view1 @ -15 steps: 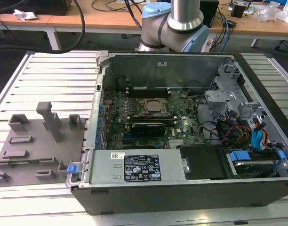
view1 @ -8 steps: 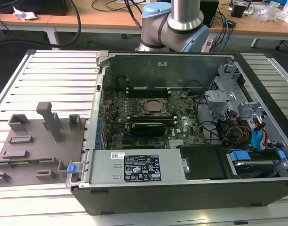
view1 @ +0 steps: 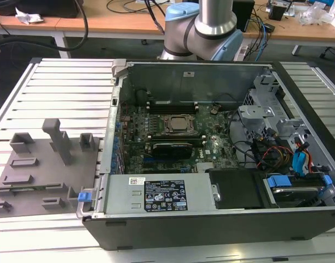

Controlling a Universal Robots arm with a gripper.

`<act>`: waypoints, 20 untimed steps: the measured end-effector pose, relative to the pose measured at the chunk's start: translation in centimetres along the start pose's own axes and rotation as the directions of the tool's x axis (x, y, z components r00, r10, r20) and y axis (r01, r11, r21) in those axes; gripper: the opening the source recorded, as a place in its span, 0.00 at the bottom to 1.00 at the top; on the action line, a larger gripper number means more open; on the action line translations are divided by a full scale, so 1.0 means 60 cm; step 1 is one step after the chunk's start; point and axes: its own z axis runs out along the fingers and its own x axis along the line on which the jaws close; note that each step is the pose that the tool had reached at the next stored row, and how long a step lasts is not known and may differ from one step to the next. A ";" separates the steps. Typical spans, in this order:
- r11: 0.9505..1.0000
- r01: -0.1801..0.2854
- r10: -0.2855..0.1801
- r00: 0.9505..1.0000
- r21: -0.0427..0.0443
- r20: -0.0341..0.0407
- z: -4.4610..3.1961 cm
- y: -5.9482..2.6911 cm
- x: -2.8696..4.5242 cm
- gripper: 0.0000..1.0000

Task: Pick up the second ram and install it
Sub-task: 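Pick up the second ram and move it above second insertion slot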

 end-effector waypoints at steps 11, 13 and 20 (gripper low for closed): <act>0.982 0.190 -0.190 0.982 -0.005 -0.008 0.000 0.000 0.000 0.11; 0.972 0.234 -0.234 0.972 -0.007 -0.010 0.000 0.000 0.000 0.11; 0.919 0.394 -0.394 0.919 -0.013 -0.016 0.000 0.000 0.000 0.11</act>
